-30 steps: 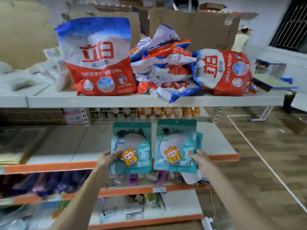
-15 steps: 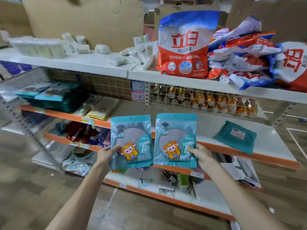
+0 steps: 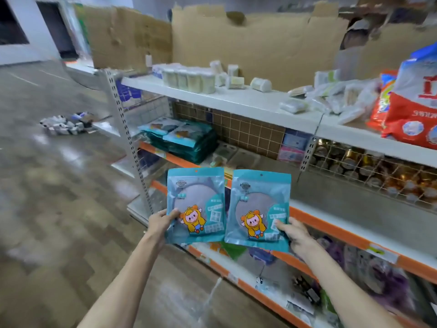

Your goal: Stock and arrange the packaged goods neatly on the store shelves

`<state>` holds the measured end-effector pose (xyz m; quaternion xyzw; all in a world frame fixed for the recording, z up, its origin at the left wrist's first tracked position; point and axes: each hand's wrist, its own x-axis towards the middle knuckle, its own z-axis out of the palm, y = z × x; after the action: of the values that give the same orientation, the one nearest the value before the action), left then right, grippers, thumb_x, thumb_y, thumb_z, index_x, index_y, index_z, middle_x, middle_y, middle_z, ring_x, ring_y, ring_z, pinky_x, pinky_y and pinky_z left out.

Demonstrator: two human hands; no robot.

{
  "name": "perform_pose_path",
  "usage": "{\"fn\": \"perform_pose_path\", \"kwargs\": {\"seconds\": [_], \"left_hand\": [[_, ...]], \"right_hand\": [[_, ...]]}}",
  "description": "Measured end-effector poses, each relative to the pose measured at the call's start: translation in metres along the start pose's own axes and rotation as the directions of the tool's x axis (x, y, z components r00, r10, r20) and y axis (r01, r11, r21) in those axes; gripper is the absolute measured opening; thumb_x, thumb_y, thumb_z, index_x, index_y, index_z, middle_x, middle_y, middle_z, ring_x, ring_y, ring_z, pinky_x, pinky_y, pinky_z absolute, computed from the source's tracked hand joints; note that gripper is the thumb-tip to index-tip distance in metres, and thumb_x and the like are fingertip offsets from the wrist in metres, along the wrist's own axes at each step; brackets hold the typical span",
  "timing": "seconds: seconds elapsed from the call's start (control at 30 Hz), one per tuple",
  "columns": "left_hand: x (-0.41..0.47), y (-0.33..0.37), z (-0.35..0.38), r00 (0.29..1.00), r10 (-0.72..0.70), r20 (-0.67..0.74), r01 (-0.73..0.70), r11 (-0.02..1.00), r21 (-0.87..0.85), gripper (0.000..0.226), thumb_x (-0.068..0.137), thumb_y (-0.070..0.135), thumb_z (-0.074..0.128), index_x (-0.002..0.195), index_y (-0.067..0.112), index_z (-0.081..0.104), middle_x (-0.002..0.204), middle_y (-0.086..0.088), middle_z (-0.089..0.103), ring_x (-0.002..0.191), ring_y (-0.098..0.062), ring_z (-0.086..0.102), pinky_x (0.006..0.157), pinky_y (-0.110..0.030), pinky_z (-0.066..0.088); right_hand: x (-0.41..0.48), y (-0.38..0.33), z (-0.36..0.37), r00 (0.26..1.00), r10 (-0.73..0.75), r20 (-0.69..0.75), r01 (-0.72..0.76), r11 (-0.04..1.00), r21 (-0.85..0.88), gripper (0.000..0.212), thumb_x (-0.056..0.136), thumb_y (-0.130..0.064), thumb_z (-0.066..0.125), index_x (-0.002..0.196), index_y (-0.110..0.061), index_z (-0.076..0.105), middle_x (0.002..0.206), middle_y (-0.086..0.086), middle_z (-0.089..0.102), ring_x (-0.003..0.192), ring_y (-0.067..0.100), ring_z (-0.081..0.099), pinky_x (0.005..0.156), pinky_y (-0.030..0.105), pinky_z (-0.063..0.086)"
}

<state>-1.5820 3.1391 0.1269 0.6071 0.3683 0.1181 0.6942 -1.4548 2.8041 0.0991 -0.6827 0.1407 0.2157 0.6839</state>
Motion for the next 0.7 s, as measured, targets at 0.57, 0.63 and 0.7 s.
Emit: {"fn": "perform_pose_path", "kwargs": {"seconds": [0.57,0.63,0.7], "left_hand": [[0.146,0.060,-0.136,0.995,0.030,-0.094,-0.041,0.992,-0.121,0.004,0.088,0.008,0.067,0.087,0.004,0.069,0.059,0.002,0.071,0.050,-0.011,0.066,0.044,-0.020,0.052],[0.165,0.068,-0.136,0.995,0.035,-0.096,-0.047,0.991,-0.128,0.005,0.088,0.006,0.067,0.083,0.005,0.068,0.057,0.002,0.070,0.047,-0.009,0.066,0.042,-0.019,0.050],[0.186,0.075,-0.139,0.994,0.032,-0.103,-0.044,0.991,-0.123,0.005,0.088,0.007,0.067,0.085,0.003,0.069,0.060,0.001,0.071,0.049,-0.011,0.067,0.043,-0.020,0.051]], "right_hand": [[0.067,-0.063,0.212,0.992,-0.094,0.080,0.097,0.995,-0.029,0.013,0.091,-0.002,0.062,0.104,-0.006,0.063,0.099,0.014,0.072,0.081,0.028,0.070,0.068,0.037,0.056],[0.081,-0.070,0.229,0.992,-0.092,0.086,0.093,0.996,-0.011,0.013,0.091,-0.003,0.062,0.104,-0.005,0.063,0.099,0.015,0.071,0.082,0.029,0.070,0.070,0.038,0.056],[0.098,-0.076,0.247,0.992,-0.089,0.086,0.088,0.996,0.020,0.012,0.092,-0.003,0.062,0.104,-0.005,0.063,0.100,0.015,0.071,0.080,0.027,0.069,0.069,0.037,0.056]]}}
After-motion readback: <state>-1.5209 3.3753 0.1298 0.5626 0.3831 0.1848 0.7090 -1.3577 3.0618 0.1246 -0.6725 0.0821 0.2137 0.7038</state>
